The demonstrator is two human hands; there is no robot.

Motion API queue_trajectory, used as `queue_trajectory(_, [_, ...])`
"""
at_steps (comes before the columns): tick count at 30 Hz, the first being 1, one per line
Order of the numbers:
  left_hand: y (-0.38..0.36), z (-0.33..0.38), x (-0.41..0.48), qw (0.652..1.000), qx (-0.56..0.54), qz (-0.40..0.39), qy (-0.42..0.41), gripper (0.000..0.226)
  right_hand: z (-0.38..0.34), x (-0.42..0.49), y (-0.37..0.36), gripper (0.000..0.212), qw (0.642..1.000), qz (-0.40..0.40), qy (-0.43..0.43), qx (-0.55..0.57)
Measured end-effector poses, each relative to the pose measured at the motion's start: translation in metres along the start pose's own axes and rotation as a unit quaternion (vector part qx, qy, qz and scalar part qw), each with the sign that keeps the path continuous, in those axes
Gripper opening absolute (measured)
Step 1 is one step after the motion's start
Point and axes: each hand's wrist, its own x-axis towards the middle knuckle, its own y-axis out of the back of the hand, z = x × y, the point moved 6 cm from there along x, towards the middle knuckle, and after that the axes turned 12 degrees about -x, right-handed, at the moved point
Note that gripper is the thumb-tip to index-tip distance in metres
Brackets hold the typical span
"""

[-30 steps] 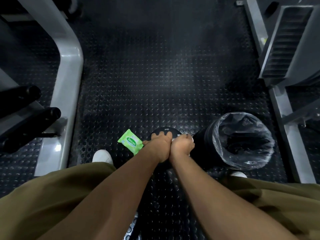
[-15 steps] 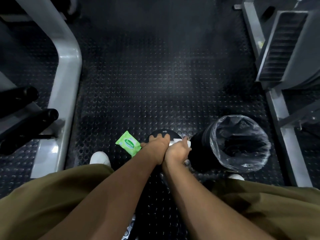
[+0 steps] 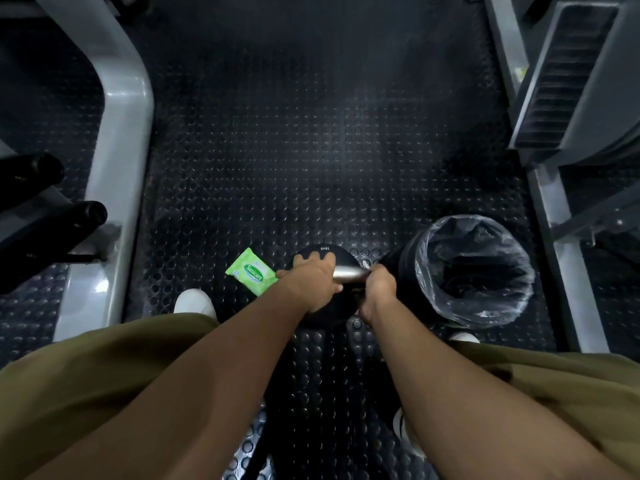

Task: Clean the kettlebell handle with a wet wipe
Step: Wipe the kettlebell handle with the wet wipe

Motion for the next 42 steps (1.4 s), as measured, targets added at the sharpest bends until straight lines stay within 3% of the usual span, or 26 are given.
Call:
queue_trajectory(6, [0.003,0.002,-0.001,1.000,-0.015,-0.006,0.005,0.049,0.022,-0.020,-0.007,0.043,0.984,0.127,0.105,-0.061])
queue_trajectory(8, [0.002,0.001,0.001,1.000,-0.012,-0.005,0.001,0.050,0.021,-0.022,-0.009,0.036,0.986,0.112,0.115,-0.039])
queue_trajectory(11, [0.002,0.000,0.001,1.000,-0.006,-0.004,0.007,0.053,0.020,0.006,-0.004,0.048,0.996,0.050,0.056,-0.042])
queue_trajectory(14, [0.001,0.001,0.002,1.000,-0.009,-0.006,0.007,0.053,0.015,0.015,0.007,0.042,0.998,-0.013,0.014,-0.058])
queue_trajectory(19, [0.002,0.002,-0.002,1.000,-0.024,-0.007,0.008,0.049,0.004,0.016,0.008,0.037,0.994,-0.014,0.024,-0.103])
queue_trajectory(24, [0.004,0.002,-0.004,1.000,-0.019,-0.014,0.015,0.047,-0.007,0.005,0.005,0.044,0.943,0.114,0.148,-0.277])
queue_trajectory(27, [0.004,0.002,-0.002,1.000,-0.016,-0.011,0.017,0.039,-0.003,-0.011,-0.001,0.046,0.930,0.127,0.206,-0.275])
queue_trajectory(29, [0.004,0.001,-0.002,1.000,-0.016,-0.010,0.015,0.042,-0.003,-0.007,-0.001,0.046,0.934,0.101,0.199,-0.278])
queue_trajectory(33, [0.003,0.002,-0.004,1.000,-0.020,-0.012,0.011,0.048,-0.006,0.030,0.010,0.041,0.969,0.000,0.086,-0.230])
queue_trajectory(35, [0.004,0.003,-0.004,1.000,-0.016,-0.009,0.009,0.047,-0.014,0.047,0.012,0.034,0.964,-0.027,0.067,-0.257])
queue_trajectory(39, [0.003,0.002,-0.004,1.000,-0.017,-0.013,0.012,0.048,-0.043,0.040,-0.001,0.026,0.883,-0.044,0.128,-0.450])
queue_trajectory(42, [0.004,0.002,-0.004,1.000,-0.016,-0.013,0.012,0.046,-0.064,0.023,-0.017,0.025,0.758,-0.043,0.158,-0.631])
